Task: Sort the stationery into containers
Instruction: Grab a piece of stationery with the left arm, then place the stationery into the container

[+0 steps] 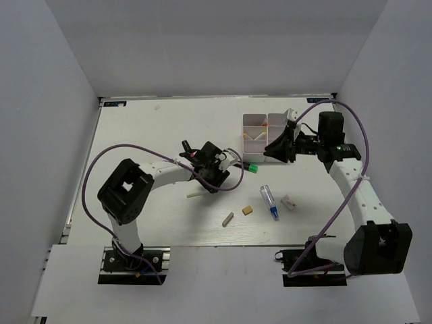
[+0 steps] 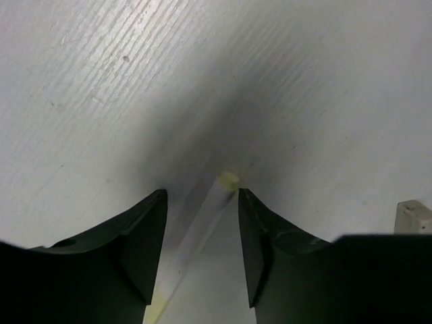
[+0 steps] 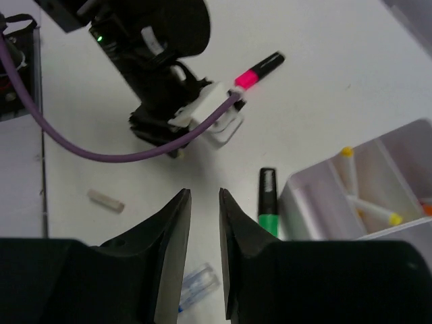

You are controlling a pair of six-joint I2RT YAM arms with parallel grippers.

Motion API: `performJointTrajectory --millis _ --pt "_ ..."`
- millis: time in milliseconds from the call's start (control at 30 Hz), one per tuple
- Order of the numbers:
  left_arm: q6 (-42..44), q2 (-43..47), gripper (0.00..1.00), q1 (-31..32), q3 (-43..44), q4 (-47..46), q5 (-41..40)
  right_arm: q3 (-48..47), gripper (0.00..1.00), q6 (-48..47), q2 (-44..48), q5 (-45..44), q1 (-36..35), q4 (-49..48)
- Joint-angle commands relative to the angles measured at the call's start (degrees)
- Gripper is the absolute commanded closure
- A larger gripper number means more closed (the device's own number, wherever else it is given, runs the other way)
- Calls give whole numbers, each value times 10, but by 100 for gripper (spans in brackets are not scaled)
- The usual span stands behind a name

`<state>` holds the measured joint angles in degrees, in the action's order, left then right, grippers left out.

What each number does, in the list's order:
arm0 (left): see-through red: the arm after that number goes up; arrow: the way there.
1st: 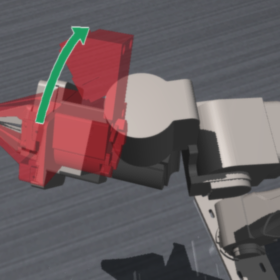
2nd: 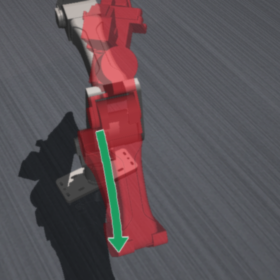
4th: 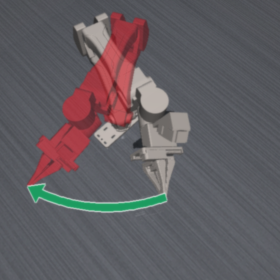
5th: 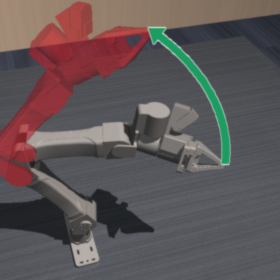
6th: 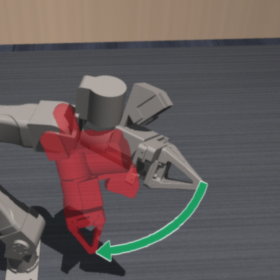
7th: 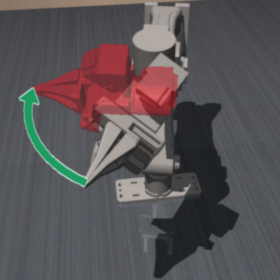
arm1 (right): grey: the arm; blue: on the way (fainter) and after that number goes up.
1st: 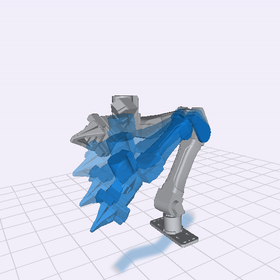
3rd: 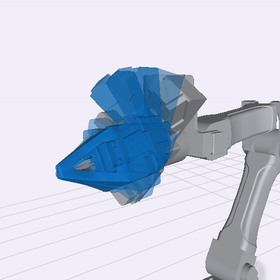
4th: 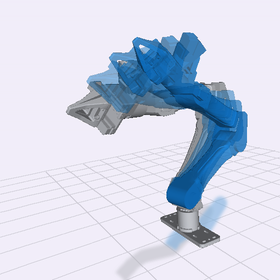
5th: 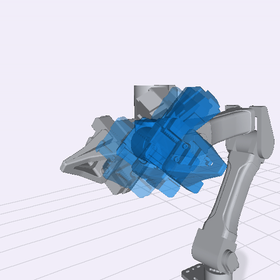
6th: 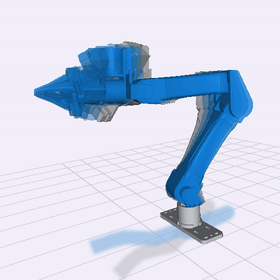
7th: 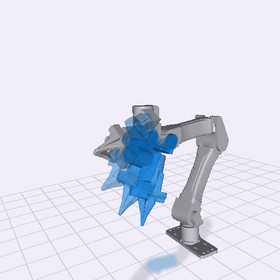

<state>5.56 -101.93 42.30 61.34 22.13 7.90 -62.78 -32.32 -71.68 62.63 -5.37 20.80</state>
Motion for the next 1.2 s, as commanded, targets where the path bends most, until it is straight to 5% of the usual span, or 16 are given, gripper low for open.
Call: performJointTrajectory --millis 0,100,333,467,633,700,800,1167 --pt "19 -26 44 14 41 46 -15 44 70 12 36 -14 4 34" --pt "19 -45 46 20 41 46 -27 71 69 26 69 -20 6 30" --pt "19 -57 78 30 36 60 -16 101 67 44 119 -30 11 28" --pt "7 -44 90 30 11 55 -5 117 40 71 146 -75 15 13" --pt "-14 4 100 30 23 49 0 158 33 138 195 -149 25 -33" --pt "-22 31 100 30 45 42 0 170 49 150 209 -191 30 -39" --pt "-35 52 100 30 84 28 22 183 100 161 230 -236 37 -43" --pt "-81 20 100 17 237 -137 94 238 100 162 290 -293 46 -14"
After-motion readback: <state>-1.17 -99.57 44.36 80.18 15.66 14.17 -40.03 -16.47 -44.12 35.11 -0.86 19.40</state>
